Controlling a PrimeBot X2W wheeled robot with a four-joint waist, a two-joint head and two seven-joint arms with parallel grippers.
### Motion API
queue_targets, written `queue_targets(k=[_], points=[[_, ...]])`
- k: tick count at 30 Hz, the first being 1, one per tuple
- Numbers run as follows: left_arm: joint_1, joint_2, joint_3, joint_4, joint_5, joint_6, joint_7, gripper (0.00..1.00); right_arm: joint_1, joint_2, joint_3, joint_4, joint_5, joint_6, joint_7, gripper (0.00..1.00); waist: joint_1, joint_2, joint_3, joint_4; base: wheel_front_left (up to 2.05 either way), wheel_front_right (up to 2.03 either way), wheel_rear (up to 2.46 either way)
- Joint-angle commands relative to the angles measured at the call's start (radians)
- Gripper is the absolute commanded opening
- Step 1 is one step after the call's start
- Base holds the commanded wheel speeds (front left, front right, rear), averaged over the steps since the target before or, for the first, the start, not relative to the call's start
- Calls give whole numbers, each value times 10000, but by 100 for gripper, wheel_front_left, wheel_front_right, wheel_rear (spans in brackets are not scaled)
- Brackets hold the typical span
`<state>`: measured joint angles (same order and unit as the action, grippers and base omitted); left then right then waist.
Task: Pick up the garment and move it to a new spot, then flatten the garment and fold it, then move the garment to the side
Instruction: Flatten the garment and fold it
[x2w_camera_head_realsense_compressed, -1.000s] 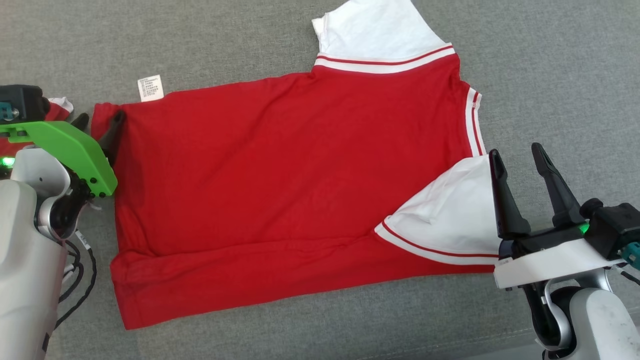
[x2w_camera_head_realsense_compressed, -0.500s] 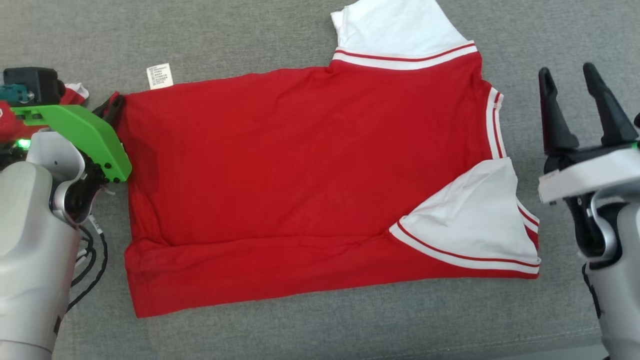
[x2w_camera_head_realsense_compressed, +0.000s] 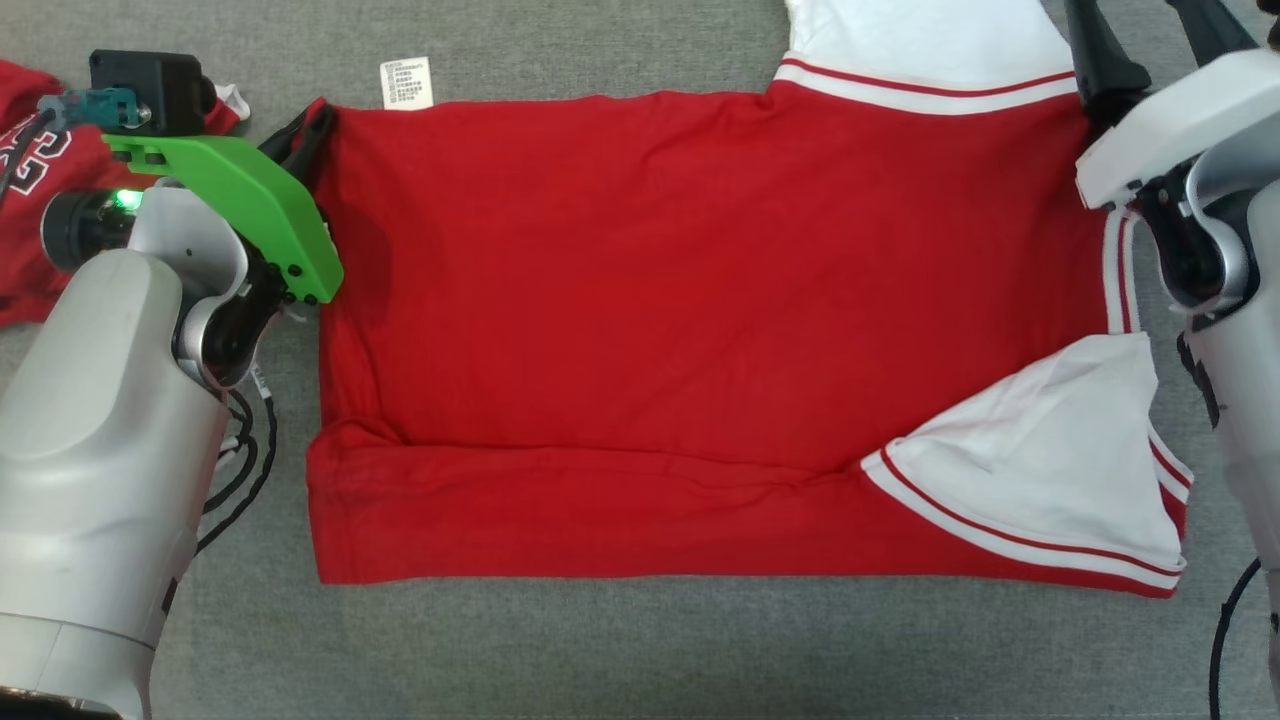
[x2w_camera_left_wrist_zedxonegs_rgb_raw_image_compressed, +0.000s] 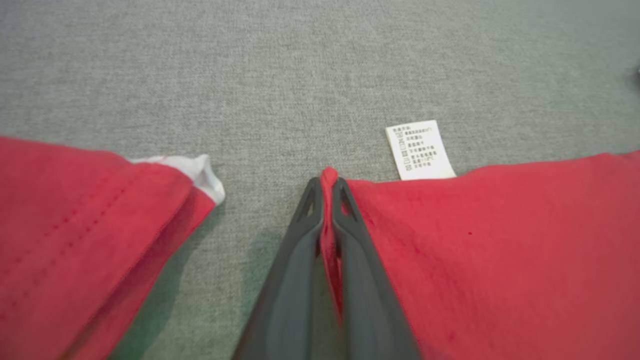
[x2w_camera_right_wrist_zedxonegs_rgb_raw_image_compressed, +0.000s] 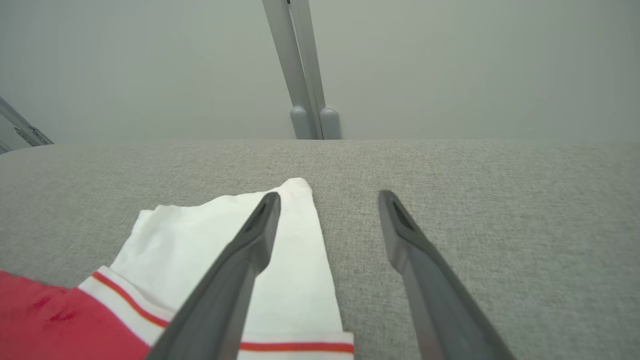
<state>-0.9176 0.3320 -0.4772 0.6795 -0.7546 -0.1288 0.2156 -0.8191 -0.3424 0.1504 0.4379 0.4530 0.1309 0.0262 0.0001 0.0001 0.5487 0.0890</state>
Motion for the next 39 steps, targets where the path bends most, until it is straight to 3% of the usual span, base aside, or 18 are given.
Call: queue_targets(k=[1, 18, 19, 20, 21, 22, 23, 39], points=[[-136, -83, -127, 58, -107, -26, -46, 0, -364, -93, 183, 343, 124, -4, 97, 100, -1, -1, 289, 368, 0, 0, 0], [-732, -430, -1314, 574, -837, -5, -503, 0, -3574, -642, 2421, 3875, 1105, -2, 2190, 100, -1, -1, 516, 960, 0, 0, 0], [-755, -433, -1366, 610, -885, -5, -509, 0, -3631, -644, 2516, 3985, 1184, -2, 2288, 96, -1, -1, 504, 968, 0, 0, 0], [-764, -429, -1428, 644, -945, -5, -537, 0, -3698, -674, 2592, 4105, 1283, -4, 2358, 49, -1, -1, 486, 970, 0, 0, 0], [-772, -427, -1492, 673, -980, -5, -554, 0, -3741, -710, 2640, 4193, 1358, -4, 2376, 33, -1, -1, 469, 971, 0, 0, 0], [-776, -425, -1573, 681, -1024, -5, -560, 0, -3770, -738, 2724, 4258, 1430, -4, 2364, 11, -1, -1, 439, 970, 0, 0, 0], [-784, -411, -1639, 693, -1069, -5, -566, 0, -3813, -760, 2815, 4231, 1452, -4, 2254, 0, -1, -1, 415, 967, 0, 0, 0], [-557, 208, -2127, 532, -1571, -5, -1482, 0, -2737, -1735, 3836, 3033, 2926, -4, 94, 0, -1, -1, -929, 589, 0, 0, 0]])
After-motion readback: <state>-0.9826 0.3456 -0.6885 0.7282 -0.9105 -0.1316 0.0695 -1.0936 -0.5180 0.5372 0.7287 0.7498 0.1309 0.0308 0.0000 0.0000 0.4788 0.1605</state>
